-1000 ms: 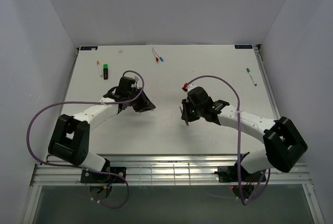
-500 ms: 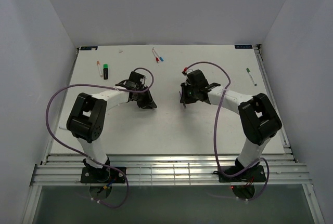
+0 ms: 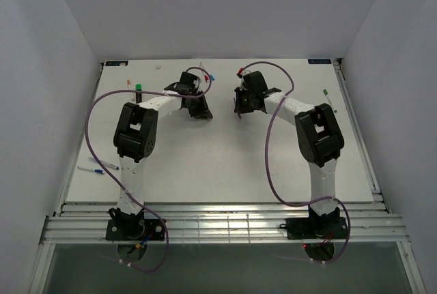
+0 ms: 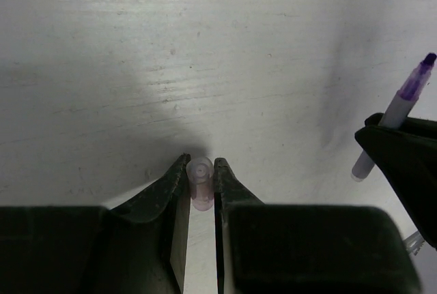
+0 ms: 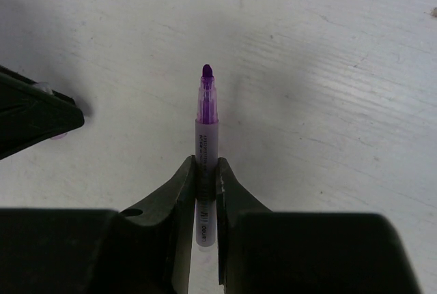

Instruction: Open the pen caps

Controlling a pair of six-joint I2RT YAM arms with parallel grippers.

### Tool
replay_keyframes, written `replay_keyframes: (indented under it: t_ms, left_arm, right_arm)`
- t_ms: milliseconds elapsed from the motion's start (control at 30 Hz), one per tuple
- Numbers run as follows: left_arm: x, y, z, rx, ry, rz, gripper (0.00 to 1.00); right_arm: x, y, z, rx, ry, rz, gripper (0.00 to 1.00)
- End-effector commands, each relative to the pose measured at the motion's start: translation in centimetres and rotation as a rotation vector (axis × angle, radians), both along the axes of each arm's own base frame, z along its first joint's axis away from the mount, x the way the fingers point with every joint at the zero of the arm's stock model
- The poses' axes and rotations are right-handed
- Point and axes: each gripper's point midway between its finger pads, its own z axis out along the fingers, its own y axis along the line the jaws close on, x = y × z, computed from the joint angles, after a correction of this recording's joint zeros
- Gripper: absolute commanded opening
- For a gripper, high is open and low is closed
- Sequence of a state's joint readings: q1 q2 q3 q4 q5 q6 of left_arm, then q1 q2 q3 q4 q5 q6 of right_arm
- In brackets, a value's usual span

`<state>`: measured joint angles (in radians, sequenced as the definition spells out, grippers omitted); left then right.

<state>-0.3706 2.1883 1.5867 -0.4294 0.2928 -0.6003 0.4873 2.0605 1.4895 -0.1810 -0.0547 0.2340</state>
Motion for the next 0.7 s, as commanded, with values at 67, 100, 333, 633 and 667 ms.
replay_keyframes:
  t_ms: [67,100,333,633,667]
  left_arm:
    - [0.6,1.0,-0.4,0.049,0.008,-0.003,0.02]
    - [0.5,1.1,-0.9,0.054,0.021,-0.003,0.03]
    - [-0.2,2.2,-1.5,0.097,0.045,0.014,0.18]
    - [-1.1,3.1,-1.9,0.131,0.068,0.019,0.42]
    - [-1.1,3.2,-1.7,0.134,0.064,0.023,0.44]
  right_arm:
    - [1.7,-0.2,-0.8,-0.019,0.005,0.003,0.16]
    - [1.9,-0.2,-1.1,-0.019,0.007,0.005,0.17]
    - [2.7,-0.5,-1.9,-0.034,0.006,-0.002,0.23]
    - [2.0,-0.5,-2.9,-0.035,0.031,0.014,0.38]
    - [1.9,-0.5,-3.0,-0.034,0.035,0.017,0.39]
